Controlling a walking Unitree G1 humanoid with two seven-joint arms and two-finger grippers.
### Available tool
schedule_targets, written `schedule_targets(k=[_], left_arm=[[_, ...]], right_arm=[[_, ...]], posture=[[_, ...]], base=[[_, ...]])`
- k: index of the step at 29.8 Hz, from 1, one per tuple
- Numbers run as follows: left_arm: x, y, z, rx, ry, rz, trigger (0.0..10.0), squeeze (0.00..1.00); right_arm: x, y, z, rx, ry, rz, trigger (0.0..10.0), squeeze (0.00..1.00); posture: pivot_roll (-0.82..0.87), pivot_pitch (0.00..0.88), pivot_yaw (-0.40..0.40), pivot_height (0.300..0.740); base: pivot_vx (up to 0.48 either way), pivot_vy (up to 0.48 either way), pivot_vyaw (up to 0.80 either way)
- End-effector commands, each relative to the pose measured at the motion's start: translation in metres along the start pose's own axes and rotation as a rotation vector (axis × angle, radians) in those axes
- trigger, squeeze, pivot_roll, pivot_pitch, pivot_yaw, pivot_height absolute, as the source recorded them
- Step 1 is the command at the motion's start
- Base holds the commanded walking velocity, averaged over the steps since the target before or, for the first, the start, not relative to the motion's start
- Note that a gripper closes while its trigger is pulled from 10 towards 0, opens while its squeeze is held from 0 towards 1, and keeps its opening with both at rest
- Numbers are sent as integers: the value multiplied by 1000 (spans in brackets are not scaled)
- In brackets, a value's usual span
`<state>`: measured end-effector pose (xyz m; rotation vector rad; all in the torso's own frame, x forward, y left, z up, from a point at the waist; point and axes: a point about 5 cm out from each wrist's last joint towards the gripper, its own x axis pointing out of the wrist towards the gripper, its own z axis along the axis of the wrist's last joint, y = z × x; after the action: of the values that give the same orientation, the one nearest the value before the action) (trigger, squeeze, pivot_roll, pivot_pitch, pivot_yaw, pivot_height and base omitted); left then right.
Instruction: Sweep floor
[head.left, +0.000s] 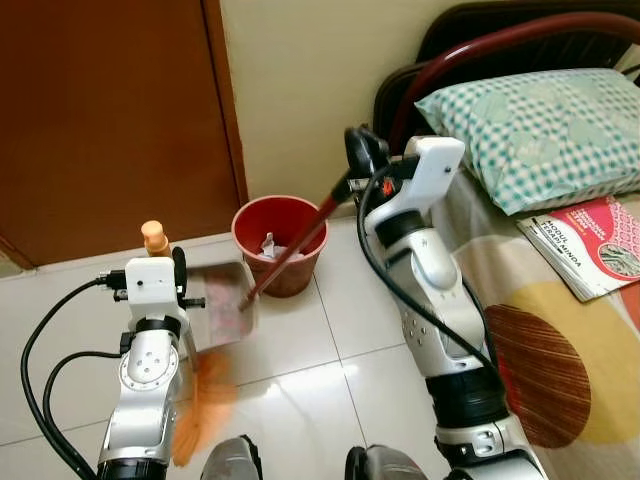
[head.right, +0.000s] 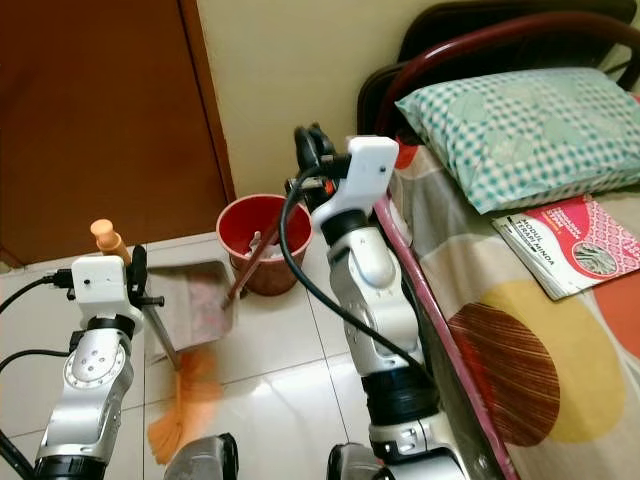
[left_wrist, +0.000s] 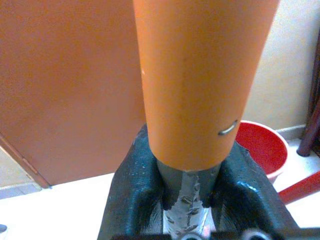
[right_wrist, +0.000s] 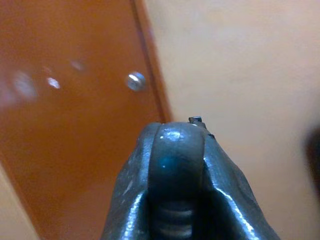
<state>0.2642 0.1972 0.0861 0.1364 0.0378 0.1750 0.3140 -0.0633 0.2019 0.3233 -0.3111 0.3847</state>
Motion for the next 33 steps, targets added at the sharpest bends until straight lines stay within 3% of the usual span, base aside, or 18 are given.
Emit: schedule_targets(k=[1,2,3,9,17,21,24,27,30,33], left_arm=[[-1,4,0,13,10,-2,10000,0],[-1,4,0,14,10,-3,10000,0],[-1,5,0,16,12,-5,10000,0],[-1,5,0,19,16,-5,10000,0],[-4,6,0,16,21,-2,10000,0],[-8,11,-1,34,28,-14,10000,0],[-12,14,-1,41,33,-24,10000,0],[-14,16,0,42,31,-18,10000,0],[-14,19,3,41,20,-1,10000,0],[-14,18,3,48,19,-11,10000,0]], right_arm=[[0,-7,1,-107,-19,-83,10000,0],[0,-9,1,-125,-19,-99,10000,0],[3,-15,3,-218,-27,-142,10000,0],[2,-29,5,-359,-47,-227,10000,0],[-12,-44,-1,-403,-6,-239,10000,0],[-42,-73,-17,-443,138,-306,10000,0],[-68,-91,-24,-368,208,-384,10000,0],[-82,-95,-24,-391,209,-375,10000,0],[-106,-102,-29,-367,255,-413,10000,0],[-117,-103,-33,-365,286,-424,10000,0]], posture=[[47,143,-13,740],[47,143,-13,740],[48,145,-11,740],[51,149,-10,740],[50,161,-13,740],[38,168,-13,740],[31,167,-20,740],[30,163,-24,740],[29,154,-35,740],[25,151,-34,740]], base=[[0,0,0],[0,0,0],[0,0,0],[0,0,0],[0,0,0],[0,0,0],[0,0,0],[0,0,0],[0,175,0],[0,262,0]])
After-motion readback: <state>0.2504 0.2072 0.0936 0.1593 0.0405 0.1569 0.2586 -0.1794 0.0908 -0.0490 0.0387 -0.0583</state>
